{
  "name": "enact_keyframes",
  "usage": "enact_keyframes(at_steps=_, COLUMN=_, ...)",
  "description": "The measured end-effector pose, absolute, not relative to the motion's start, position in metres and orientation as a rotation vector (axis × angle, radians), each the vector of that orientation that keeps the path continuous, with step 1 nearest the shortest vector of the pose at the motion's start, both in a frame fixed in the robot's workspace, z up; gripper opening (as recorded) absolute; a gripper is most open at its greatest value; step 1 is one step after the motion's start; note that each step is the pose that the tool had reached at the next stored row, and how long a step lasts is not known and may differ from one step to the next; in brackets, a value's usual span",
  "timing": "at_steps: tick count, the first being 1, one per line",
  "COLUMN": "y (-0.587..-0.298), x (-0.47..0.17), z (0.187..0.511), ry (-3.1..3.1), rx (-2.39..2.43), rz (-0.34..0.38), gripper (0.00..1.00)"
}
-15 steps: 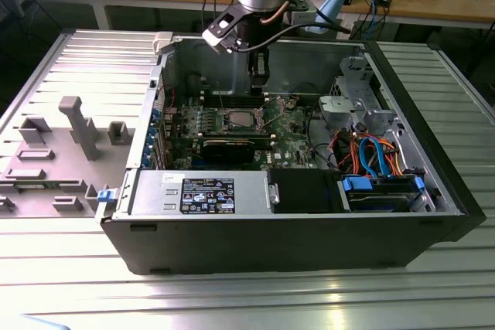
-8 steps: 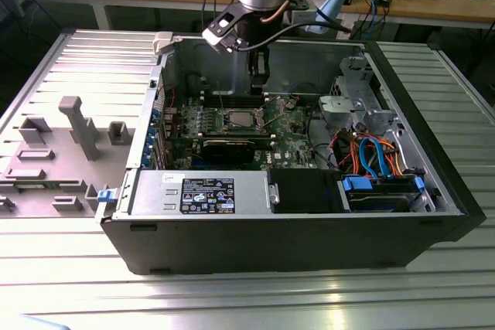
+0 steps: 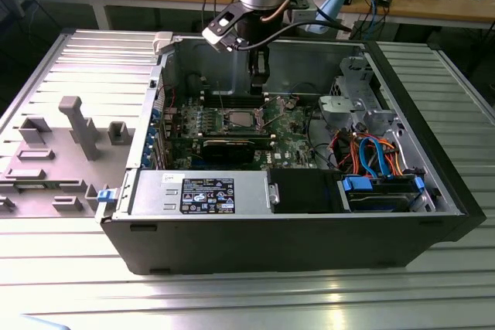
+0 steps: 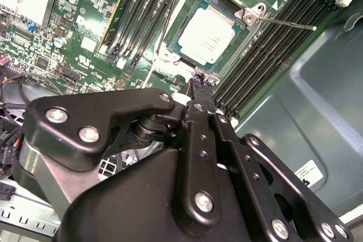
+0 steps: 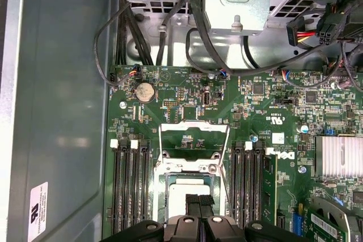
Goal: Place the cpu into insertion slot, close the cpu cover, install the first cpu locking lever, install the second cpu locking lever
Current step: 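Close the cpu cover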
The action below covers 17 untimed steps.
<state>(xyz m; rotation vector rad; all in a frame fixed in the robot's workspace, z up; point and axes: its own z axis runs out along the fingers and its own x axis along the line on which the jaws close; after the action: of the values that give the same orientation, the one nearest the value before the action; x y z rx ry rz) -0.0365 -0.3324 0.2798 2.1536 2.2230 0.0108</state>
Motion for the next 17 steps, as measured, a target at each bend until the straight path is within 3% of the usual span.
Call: enact_keyframes(at_steps=17, y=-0.332, x=-0.016, z=0.28, ry=2.223, rx=2.154, rz=0.011, gripper=0.11)
